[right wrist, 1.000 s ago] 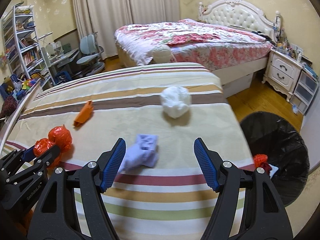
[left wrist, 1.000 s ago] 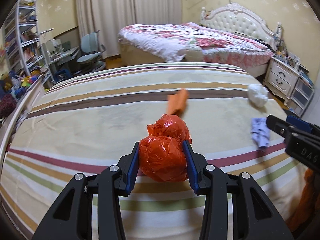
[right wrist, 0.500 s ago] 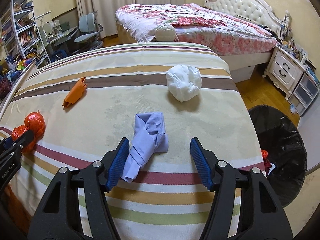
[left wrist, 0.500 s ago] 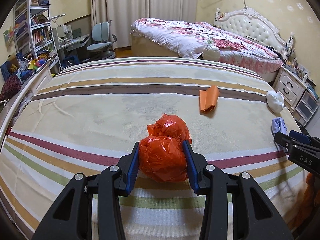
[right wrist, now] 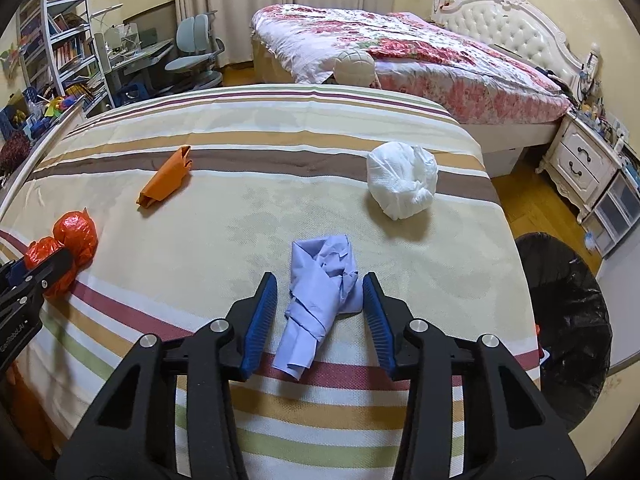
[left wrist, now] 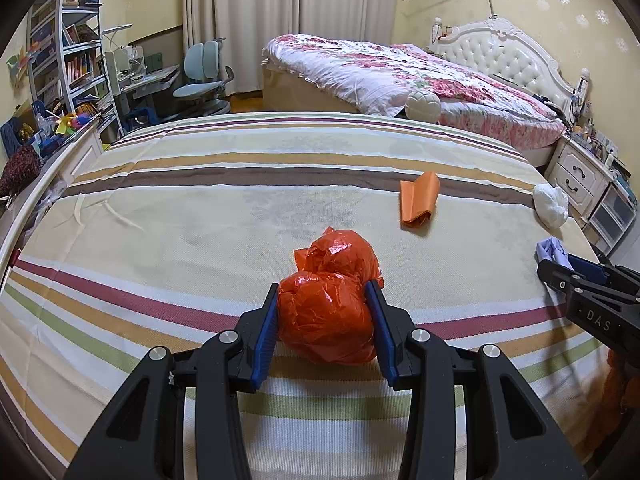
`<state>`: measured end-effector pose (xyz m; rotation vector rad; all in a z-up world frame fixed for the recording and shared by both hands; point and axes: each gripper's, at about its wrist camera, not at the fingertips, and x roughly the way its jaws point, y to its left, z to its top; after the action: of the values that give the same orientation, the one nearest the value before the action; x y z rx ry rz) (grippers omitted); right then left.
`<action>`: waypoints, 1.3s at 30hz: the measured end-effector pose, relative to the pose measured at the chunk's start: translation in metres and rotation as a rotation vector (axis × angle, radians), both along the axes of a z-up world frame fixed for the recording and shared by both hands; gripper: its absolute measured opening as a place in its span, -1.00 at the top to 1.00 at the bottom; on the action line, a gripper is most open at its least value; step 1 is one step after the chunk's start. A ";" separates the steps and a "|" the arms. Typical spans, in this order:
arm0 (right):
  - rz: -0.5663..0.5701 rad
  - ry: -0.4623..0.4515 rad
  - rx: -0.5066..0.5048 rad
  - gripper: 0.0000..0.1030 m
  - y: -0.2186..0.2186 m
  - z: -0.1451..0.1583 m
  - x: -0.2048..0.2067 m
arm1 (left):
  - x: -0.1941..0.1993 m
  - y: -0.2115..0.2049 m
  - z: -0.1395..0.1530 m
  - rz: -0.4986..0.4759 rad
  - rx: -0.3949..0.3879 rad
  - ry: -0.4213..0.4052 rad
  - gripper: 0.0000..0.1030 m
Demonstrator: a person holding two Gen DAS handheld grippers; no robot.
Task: Collect trash
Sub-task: 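Grasp the orange plastic bag with the left tool while the right tool grasps the lavender cloth, then carry the orange bag and lavender cloth over the black bin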
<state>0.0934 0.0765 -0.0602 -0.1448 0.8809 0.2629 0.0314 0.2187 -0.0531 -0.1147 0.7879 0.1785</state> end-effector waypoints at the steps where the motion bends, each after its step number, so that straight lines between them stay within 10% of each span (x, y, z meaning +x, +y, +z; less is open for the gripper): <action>1: -0.001 0.001 0.003 0.30 0.000 0.000 0.000 | 0.000 0.000 0.000 0.000 0.000 0.000 0.18; 39: -0.106 -0.065 0.074 0.31 -0.076 0.014 -0.047 | -0.016 -0.067 0.012 -0.126 0.011 -0.055 0.20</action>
<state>0.0460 0.0009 -0.0462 -0.0373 0.8108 0.1901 0.0158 0.1522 -0.0416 -0.0594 0.7371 0.0602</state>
